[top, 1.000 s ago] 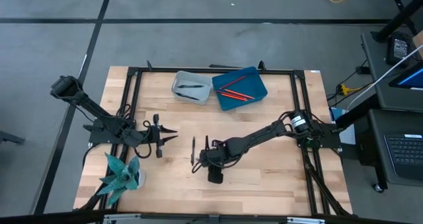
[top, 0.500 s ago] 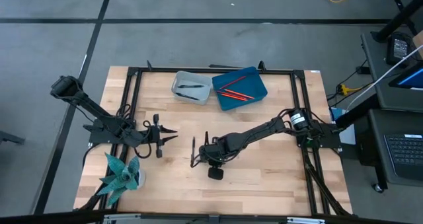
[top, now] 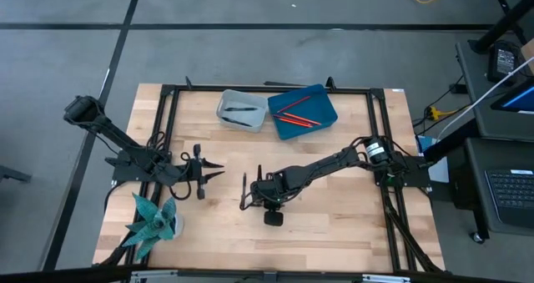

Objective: Sort pens & pencils
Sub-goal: Put the black pen into the gray bin

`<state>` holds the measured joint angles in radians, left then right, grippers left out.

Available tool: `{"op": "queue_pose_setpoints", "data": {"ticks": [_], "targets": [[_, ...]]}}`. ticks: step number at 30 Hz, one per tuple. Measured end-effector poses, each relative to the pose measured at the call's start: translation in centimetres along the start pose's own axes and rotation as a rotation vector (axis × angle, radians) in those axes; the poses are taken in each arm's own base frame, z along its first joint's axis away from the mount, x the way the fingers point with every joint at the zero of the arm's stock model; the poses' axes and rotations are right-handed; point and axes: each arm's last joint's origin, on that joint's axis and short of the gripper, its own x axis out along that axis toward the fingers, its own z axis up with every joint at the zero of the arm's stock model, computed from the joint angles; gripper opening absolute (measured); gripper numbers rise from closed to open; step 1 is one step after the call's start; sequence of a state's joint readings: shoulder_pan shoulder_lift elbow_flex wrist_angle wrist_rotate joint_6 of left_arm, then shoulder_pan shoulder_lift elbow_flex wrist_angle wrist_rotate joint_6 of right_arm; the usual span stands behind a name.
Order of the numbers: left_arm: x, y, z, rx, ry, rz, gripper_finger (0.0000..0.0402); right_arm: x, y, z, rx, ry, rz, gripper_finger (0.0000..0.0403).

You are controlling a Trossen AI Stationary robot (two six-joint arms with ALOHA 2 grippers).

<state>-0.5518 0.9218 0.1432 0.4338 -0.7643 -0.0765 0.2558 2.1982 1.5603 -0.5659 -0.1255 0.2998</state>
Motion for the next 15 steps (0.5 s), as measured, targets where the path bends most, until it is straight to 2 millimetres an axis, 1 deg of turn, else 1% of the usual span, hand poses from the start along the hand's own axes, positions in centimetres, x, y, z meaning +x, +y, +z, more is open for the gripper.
{"op": "queue_pose_setpoints", "data": {"ticks": [4, 6, 8, 12, 15], "targets": [[0.0, 0.0, 0.0, 0.000, 0.000, 0.000, 0.0072, -1.2, 0.4, 0.1, -0.044, 0.012, -0.001, 0.0026], [0.0, 0.0, 0.0, 0.000, 0.000, 0.000, 0.0072, -2.1, 0.8, 0.4, -0.058, -0.024, -0.008, 0.0026], [0.0, 0.0, 0.0, 0.000, 0.000, 0.000, 0.0072, -3.2, 1.1, 0.4, -0.063, -0.040, -0.041, 0.0026], [0.0, 0.0, 0.0, 0.000, 0.000, 0.000, 0.0072, -4.4, 1.8, 0.4, -0.082, -0.078, -0.107, 0.0026], [0.0, 0.0, 0.0, -0.003, -0.004, 0.000, 0.0072, -6.3, 2.6, 0.4, -0.099, -0.137, -0.172, 0.0026]]}}
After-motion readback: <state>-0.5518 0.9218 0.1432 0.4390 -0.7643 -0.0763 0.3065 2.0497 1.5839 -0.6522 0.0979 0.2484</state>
